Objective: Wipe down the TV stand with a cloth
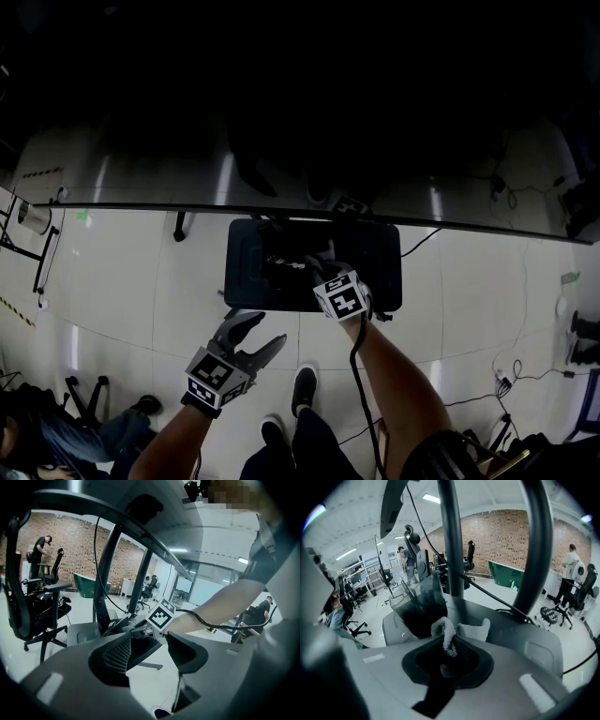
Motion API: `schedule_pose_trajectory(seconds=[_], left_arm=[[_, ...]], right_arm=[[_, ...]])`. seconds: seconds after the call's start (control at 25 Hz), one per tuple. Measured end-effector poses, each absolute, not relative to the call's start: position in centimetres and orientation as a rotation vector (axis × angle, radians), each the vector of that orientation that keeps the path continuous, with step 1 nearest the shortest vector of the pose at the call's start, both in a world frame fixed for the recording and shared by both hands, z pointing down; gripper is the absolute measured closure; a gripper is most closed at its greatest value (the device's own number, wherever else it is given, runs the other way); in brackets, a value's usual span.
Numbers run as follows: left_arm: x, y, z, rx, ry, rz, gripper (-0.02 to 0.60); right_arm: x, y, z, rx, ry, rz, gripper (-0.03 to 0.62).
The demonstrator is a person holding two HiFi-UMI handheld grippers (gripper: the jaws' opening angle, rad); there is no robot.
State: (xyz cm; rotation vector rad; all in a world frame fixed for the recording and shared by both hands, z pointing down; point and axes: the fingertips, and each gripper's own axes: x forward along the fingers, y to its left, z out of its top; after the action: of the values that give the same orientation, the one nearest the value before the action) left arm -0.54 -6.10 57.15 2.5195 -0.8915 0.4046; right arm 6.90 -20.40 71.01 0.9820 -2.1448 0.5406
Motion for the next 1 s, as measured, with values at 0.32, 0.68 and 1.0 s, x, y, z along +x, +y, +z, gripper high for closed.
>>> schedule_pose_trajectory(seconds=[0.32, 0.68, 1.0], left_arm=[[-0.2, -5.1, 57.5, 2.527, -0.863, 0.424, 0.314], [-0.6, -4.1, 56.8, 2.544, -0.843, 0.412, 0.314], [-1.7, -2.9, 56.2, 2.531, -0.864, 0.418, 0.314]], right_arm=[[19.3, -19.7, 71.6, 1.152, -1.969, 0.516, 0.548], [22.4, -18.5, 69.5, 1.234, -1.937, 0.534, 0.548], [4.1, -13.8, 69.8, 0.956, -2.172, 0.568, 0.548]])
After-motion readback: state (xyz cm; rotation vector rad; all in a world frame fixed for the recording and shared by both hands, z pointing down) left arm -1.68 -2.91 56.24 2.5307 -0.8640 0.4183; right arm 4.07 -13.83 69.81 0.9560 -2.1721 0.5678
